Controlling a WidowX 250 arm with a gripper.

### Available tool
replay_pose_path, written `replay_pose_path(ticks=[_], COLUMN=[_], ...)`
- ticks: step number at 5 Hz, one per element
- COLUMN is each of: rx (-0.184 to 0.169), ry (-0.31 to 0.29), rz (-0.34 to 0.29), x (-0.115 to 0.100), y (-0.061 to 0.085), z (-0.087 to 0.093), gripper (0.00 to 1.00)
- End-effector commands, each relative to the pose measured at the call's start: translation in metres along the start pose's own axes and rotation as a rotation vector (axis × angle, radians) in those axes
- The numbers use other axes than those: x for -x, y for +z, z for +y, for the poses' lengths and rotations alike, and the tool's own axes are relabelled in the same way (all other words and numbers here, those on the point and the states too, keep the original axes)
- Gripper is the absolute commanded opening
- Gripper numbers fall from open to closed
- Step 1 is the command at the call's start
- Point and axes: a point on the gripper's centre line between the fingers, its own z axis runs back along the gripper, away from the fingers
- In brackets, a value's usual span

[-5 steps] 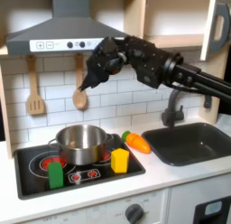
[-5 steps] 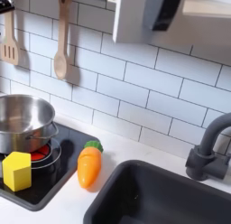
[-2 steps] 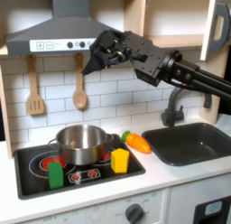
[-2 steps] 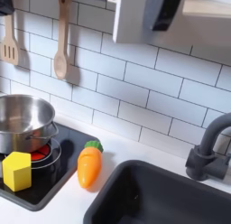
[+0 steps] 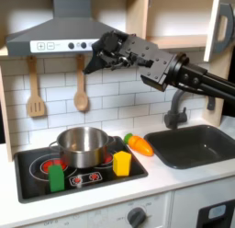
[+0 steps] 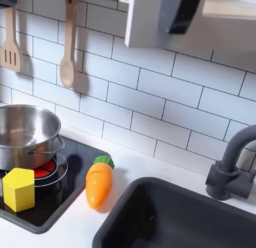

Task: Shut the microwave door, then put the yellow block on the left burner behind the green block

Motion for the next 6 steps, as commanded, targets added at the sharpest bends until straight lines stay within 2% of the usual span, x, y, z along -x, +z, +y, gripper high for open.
replay_pose_path(ticks=[1,2,4,6], rx=[0.002,0.017,0.031,0.027], ry=[0.008,0.019,0.04,0.055], rz=[-0.064,-0.072,-0.089,-0.114], x=[-0.014,-0.018,-0.029,-0.035], y=[-0.004,-0.009,-0.01,-0.013], z=[0.003,0.001,-0.003,-0.003], gripper=[0.0,0.0,0.0,0.0])
